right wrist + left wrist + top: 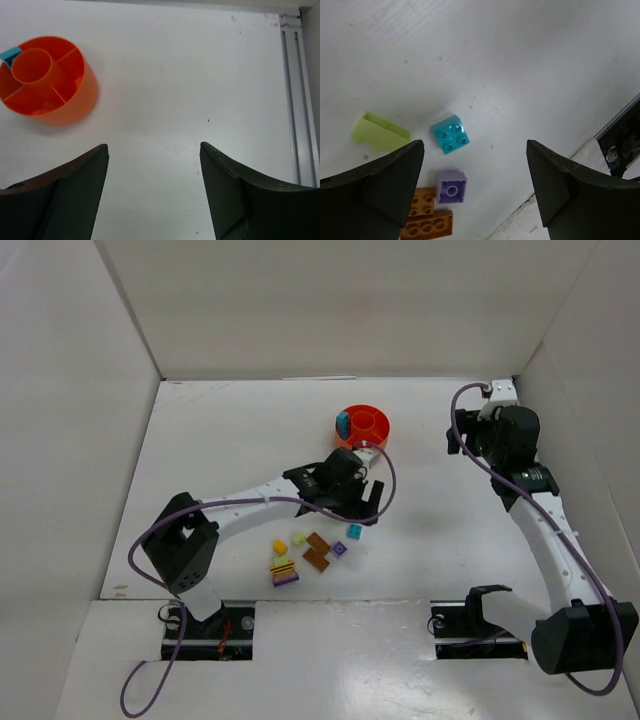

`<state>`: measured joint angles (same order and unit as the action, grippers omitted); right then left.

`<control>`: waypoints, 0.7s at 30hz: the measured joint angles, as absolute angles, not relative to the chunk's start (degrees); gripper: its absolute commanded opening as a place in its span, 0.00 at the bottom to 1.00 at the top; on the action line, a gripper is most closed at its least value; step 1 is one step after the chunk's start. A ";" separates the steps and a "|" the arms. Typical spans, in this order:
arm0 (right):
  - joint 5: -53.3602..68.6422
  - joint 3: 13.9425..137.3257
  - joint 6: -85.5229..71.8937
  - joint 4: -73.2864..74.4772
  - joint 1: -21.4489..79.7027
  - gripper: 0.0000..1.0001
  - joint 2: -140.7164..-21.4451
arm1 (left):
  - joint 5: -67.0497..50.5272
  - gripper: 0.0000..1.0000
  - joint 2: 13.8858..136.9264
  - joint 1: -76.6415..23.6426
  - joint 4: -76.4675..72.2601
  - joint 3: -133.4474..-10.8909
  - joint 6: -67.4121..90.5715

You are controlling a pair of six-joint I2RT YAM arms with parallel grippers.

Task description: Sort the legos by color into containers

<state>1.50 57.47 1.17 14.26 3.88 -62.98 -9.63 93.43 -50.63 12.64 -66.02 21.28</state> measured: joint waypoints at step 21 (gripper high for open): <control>-5.61 52.07 0.60 27.51 3.70 0.80 -54.68 | 2.00 0.64 99.79 -56.69 14.81 -65.17 31.11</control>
